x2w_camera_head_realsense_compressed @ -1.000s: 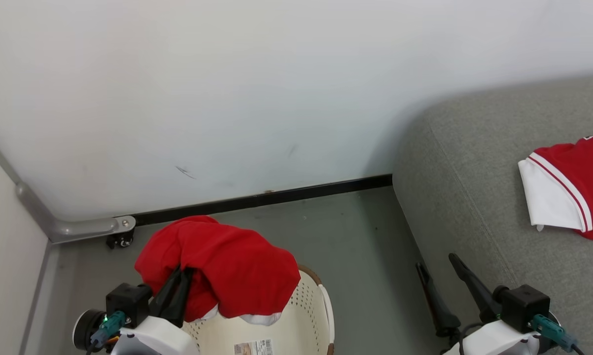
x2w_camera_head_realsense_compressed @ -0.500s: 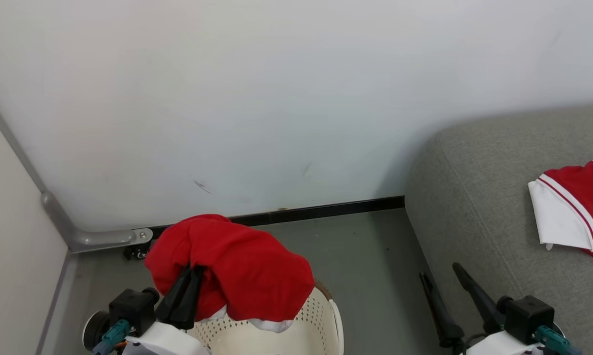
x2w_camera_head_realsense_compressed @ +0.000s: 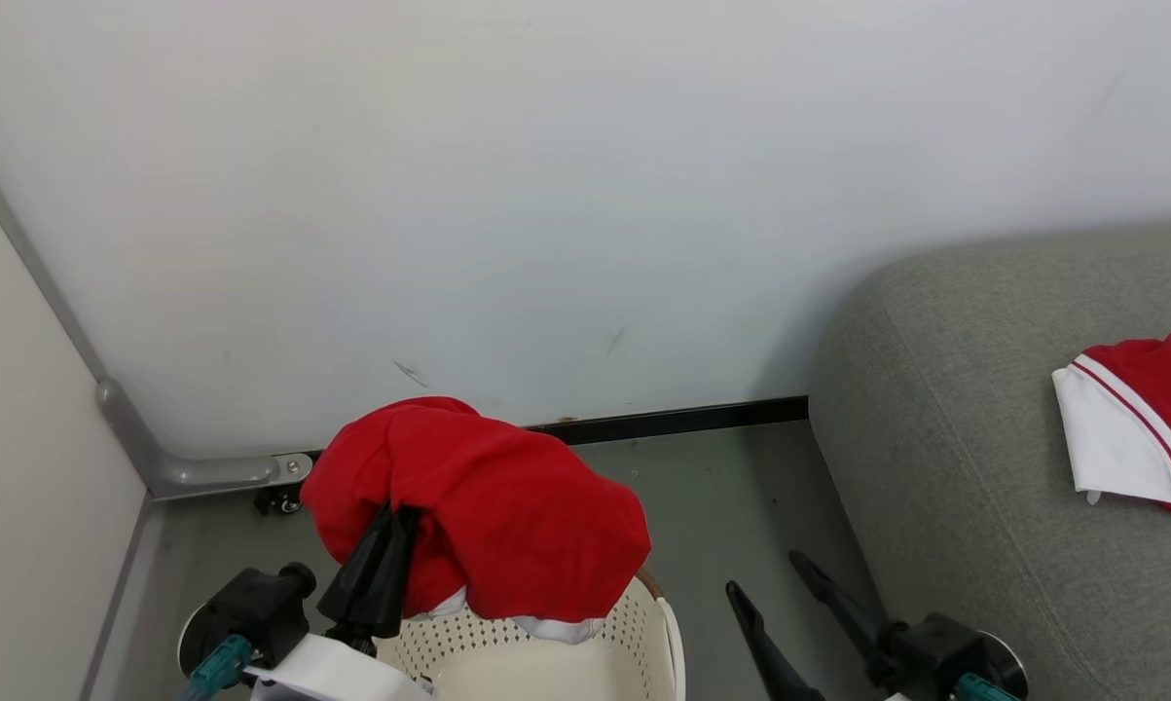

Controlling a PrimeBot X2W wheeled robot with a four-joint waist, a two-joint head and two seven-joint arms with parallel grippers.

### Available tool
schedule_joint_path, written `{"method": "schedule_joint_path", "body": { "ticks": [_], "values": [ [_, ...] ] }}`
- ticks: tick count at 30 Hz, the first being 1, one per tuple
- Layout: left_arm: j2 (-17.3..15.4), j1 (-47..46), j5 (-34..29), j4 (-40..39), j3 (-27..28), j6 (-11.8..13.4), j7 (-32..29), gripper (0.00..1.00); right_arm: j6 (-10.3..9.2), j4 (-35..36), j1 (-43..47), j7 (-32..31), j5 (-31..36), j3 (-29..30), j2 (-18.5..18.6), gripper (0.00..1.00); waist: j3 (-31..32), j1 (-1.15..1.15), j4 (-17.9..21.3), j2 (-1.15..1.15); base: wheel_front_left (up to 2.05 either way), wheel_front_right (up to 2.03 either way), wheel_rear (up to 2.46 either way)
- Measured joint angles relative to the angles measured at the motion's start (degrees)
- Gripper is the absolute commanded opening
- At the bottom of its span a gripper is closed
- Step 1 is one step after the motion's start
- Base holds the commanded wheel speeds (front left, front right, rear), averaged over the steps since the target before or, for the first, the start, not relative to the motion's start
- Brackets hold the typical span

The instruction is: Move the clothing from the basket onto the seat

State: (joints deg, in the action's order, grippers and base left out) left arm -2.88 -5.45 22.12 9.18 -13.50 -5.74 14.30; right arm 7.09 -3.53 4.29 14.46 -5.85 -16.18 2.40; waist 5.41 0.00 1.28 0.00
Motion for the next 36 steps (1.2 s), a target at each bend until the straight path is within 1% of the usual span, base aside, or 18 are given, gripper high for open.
{"method": "schedule_joint_path", "body": {
  "ticks": [4, 13, 22, 29, 32, 36],
  "values": [
    [0.20, 0.49, 0.56, -2.49, -0.10, -0.52, 0.00, 0.00, 0.00, 0.56, -1.03, -0.01, 1.52, -2.60, 0.02, 1.00, 0.08, 0.00, -0.17, 0.00, 0.00, 0.00, 0.00],
    [0.26, 0.48, 0.51, -6.15, -0.31, -0.79, 0.15, 0.00, 0.00, 0.83, -1.33, 0.00, 1.86, -3.81, 0.09, 1.00, 0.31, 0.00, -0.46, 0.00, 0.00, 0.00, 0.00],
    [0.10, 0.24, -0.37, -9.02, -1.12, -1.04, 0.15, 0.00, 0.00, 0.97, -2.63, 0.00, 2.52, -6.35, 0.11, 1.00, 0.47, 0.00, -0.47, 0.00, 0.00, 0.00, 0.00],
    [-1.74, 0.23, -1.88, -9.74, -3.30, -1.08, 0.15, 0.00, 0.00, 1.66, -4.01, 0.00, 5.06, -7.82, 0.94, 1.00, 0.45, 0.00, -0.27, 0.00, 0.00, 0.00, 0.00],
    [-2.46, 0.21, -2.65, -9.98, -4.03, -1.49, 0.15, 0.00, 0.00, 2.43, -4.76, 0.00, 5.91, -8.16, 1.21, 1.00, 0.41, 0.00, -0.14, 0.00, 0.00, 0.00, 0.00],
    [-2.77, 0.12, -3.03, -10.40, -5.43, -1.49, 0.15, 0.00, 0.00, 2.94, -4.78, 0.00, 6.62, -8.53, 1.16, 1.00, 0.38, 0.00, 0.14, 0.00, 0.00, 0.00, 0.00]
  ]
}}
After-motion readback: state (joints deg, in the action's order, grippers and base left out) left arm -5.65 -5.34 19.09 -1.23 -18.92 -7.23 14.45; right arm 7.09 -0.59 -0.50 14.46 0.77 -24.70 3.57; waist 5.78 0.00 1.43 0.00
